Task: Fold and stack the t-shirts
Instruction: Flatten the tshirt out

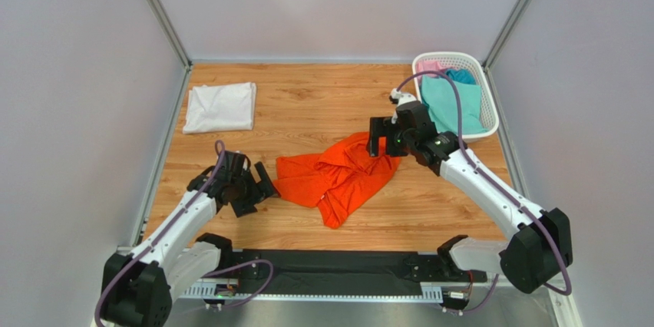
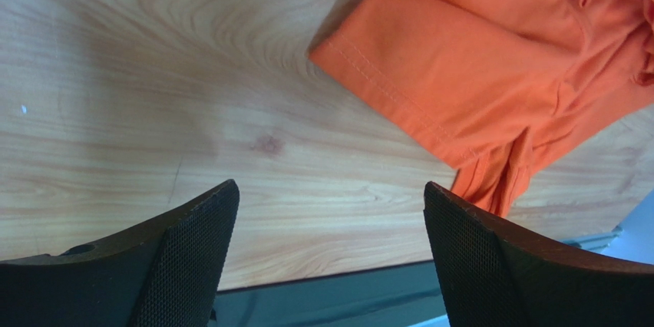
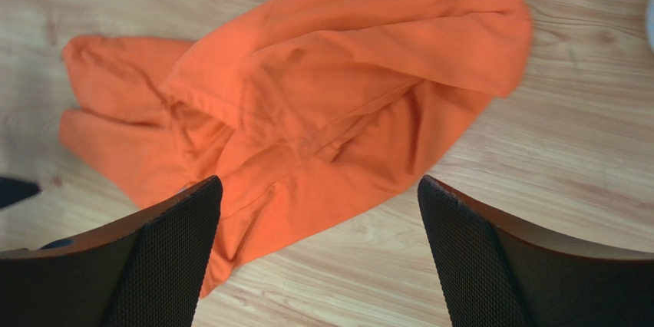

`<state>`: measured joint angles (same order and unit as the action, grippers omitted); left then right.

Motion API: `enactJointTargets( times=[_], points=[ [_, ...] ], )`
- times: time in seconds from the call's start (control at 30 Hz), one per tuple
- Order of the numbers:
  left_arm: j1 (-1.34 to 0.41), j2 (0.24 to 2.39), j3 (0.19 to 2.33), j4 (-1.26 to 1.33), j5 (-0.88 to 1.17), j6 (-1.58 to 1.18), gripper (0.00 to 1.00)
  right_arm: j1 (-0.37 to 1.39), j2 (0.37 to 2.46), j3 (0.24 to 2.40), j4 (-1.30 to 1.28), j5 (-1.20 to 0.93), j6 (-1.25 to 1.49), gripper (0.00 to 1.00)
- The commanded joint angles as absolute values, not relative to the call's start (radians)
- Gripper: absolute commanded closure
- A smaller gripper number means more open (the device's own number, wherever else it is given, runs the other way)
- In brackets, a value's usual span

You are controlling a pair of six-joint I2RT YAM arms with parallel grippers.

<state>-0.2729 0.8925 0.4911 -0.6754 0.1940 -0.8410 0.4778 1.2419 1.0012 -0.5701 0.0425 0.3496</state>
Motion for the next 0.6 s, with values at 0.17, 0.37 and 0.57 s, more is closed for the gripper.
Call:
enactJointTargets(
  times=[0.17, 0.37, 0.57],
  points=[
    [-0.278, 1.194, 0.598, -0.468, 0.176, -0.821, 0.17, 0.627, 1.315, 1.02, -0.482, -0.024, 0.264, 0.0],
    [-0.29, 1.324, 0.618, -0.402, 0.186, -0.815, 0.32, 0.71, 1.439, 1.106, -0.472, -0.046, 0.157, 0.0],
    [-0.298, 1.394, 0.621, -0.364, 0.186, -0.799, 0.68, 0.745, 1.65, 1.256, -0.489, -0.165, -0.023, 0.03]
  ],
)
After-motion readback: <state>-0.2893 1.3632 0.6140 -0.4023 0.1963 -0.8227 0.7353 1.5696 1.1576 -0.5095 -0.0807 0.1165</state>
